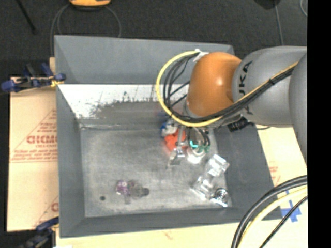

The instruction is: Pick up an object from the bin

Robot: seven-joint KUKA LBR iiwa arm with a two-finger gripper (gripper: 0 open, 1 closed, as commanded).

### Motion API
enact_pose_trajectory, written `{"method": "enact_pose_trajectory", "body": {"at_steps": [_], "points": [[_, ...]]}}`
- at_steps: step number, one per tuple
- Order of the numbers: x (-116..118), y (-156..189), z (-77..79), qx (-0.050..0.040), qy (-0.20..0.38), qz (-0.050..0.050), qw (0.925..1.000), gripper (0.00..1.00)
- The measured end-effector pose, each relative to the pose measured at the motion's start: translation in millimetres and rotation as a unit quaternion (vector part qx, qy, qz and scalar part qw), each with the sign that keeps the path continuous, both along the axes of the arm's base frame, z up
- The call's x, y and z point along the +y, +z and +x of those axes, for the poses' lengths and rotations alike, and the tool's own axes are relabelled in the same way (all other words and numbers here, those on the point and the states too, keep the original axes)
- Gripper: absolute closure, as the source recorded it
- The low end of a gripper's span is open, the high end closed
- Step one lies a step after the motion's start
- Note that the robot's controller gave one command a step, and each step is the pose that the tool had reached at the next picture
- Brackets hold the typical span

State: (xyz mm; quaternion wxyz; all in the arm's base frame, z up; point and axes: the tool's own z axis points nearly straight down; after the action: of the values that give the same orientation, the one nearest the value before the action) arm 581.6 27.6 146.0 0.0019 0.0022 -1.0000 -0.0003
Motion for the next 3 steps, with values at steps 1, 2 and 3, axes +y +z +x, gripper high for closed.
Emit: {"method": "enact_pose_trajectory", "body": {"at_steps": [1, 2, 3], "points": [[-46.1, -62.9, 40.6, -0.0059, 0.147, 0.000, 0.9891, 0.00], [-58.5, -69.1, 49.9, -0.0061, 0.213, 0.002, 0.9770, 0.00], [-58.5, -67.0, 52.0, -0.0064, 0.212, 0.001, 0.9772, 0.00]]}}
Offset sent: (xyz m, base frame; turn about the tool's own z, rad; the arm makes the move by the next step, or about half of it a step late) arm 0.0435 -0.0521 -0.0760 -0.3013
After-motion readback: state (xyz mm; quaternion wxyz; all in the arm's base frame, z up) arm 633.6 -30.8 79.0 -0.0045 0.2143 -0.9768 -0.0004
